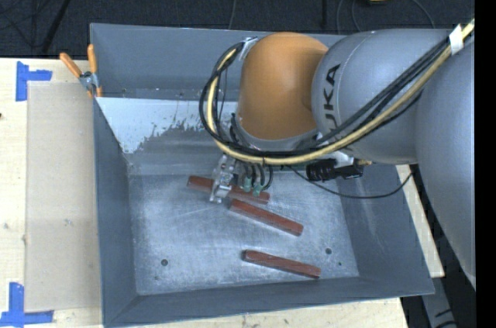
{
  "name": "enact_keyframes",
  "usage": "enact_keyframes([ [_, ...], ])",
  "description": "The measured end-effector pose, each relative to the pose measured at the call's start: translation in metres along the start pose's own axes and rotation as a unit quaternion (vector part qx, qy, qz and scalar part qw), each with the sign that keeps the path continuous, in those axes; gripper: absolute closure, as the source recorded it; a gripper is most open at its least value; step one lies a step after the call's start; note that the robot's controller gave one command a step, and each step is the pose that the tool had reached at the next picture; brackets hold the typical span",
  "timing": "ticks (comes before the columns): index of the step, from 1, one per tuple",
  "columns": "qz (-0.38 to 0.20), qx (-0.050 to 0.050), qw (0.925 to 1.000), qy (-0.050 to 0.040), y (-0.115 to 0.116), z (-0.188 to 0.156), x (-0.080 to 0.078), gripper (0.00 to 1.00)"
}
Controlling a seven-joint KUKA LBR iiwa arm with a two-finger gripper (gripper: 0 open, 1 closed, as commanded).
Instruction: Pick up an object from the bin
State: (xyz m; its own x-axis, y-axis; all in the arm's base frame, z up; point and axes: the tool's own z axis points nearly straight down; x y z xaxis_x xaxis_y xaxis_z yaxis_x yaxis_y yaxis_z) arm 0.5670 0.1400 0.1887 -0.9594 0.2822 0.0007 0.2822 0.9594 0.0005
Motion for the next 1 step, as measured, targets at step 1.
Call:
enact_keyframes([
  [1,0.001,0.001,1.0000,0.0013,-0.0056,-0.0228,-0.0017,1.00],
])
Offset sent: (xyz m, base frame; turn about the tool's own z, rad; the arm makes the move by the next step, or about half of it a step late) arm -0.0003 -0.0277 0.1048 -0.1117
